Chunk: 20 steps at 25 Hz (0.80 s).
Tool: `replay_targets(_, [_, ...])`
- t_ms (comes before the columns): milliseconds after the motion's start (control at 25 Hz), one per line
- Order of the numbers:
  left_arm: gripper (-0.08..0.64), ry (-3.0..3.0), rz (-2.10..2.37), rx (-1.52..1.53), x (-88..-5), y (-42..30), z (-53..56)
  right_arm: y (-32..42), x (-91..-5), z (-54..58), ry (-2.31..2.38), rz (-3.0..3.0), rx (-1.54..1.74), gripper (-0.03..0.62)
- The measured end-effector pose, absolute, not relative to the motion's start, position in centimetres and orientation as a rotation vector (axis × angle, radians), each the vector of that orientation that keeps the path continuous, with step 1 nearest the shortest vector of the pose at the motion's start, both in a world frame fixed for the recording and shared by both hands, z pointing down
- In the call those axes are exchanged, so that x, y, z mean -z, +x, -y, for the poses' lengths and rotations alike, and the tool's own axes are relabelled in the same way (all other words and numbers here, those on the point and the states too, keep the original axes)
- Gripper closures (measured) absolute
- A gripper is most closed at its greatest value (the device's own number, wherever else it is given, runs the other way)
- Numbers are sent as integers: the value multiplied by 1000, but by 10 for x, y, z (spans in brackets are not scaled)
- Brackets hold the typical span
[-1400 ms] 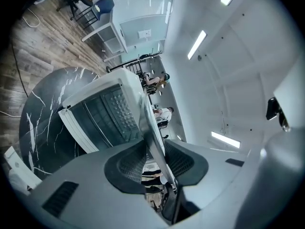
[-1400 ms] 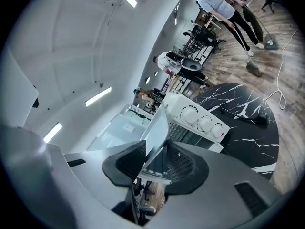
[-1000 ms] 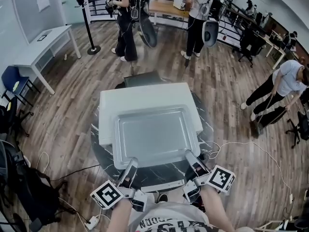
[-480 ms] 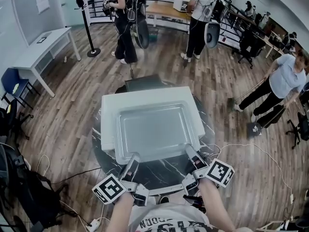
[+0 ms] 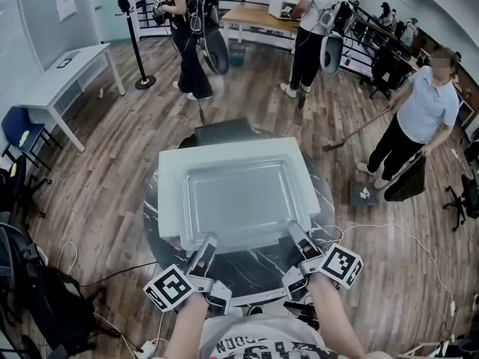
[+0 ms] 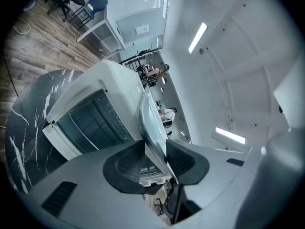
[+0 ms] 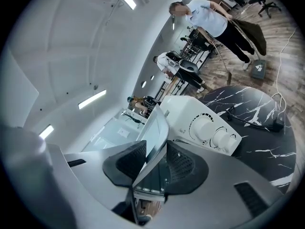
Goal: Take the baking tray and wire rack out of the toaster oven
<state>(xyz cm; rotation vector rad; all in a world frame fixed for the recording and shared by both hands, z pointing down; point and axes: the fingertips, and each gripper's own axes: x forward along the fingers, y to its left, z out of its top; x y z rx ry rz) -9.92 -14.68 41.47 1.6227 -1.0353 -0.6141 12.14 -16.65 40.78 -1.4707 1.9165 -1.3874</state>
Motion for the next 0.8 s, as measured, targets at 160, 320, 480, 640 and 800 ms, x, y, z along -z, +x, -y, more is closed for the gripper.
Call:
replay_targets(160, [419,1629,1030,615,-418,-99,147,120,-407,170,-1441,-1952,1354,471])
replay_targets(320, [413,1628,1019,619,-417,-99,150,119,-405,179,-1440,-1959,1350,471])
replay_targets(480, [411,1632,1015,619,-415,-100,150,118,-403,182,-1436,-1955,1344,469])
replay_targets(640, [410,1631,1017,618,-415,-101,150,117,-404,181,-1430,-1943,1340,469])
replay_targets(800, [410,1626,1025,614,-414,-102,153,116,-401,185,-1456,-1980,1310,469])
